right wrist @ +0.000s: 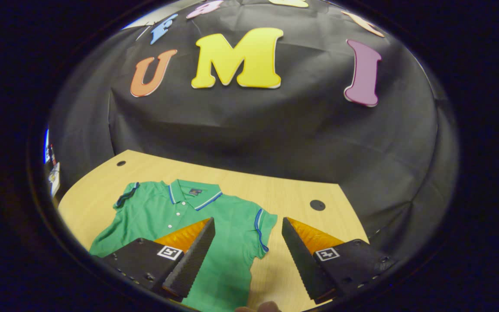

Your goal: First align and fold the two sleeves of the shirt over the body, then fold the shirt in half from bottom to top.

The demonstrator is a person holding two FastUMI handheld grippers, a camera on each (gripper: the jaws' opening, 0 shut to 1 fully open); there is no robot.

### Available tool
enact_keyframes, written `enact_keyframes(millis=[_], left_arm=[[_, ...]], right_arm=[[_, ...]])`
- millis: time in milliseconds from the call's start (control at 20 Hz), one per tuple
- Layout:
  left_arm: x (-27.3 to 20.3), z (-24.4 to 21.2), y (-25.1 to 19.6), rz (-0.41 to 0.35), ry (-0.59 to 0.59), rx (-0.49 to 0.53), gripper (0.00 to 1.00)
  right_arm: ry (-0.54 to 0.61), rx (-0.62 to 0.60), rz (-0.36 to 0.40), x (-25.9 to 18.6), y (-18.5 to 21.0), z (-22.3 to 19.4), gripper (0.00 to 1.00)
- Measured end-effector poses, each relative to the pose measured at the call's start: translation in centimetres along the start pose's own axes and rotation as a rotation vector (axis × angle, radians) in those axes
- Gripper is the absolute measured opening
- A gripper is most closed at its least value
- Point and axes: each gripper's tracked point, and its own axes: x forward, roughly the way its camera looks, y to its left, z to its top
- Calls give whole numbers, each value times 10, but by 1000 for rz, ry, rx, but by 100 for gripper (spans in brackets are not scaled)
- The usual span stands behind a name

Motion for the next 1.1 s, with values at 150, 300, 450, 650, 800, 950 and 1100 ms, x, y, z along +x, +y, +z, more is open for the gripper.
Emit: enact_keyframes(millis=[150, 300, 450, 650, 800, 950, 1100], left_arm=[[4, 2, 7, 31, 6, 2, 100], [9, -2, 10, 46, 25, 2, 100], [10, -5, 9, 50, 45, 16, 100], [13, -6, 8, 50, 56, 28, 100], [14, -5, 6, 46, 56, 27, 100], [11, -9, 6, 43, 62, 0, 100], [9, -12, 11, 57, 64, -31, 100]], right_arm=[[95, 12, -11, 41, -12, -27, 95], [188, 42, 11, 71, -15, -52, 93], [241, 22, 12, 96, -19, -69, 71], [306, 6, -8, 107, -21, -84, 21], [291, 40, 6, 104, -17, -75, 1], [264, 58, 27, 87, -12, -54, 0], [217, 95, 41, 76, 1, -25, 0]])
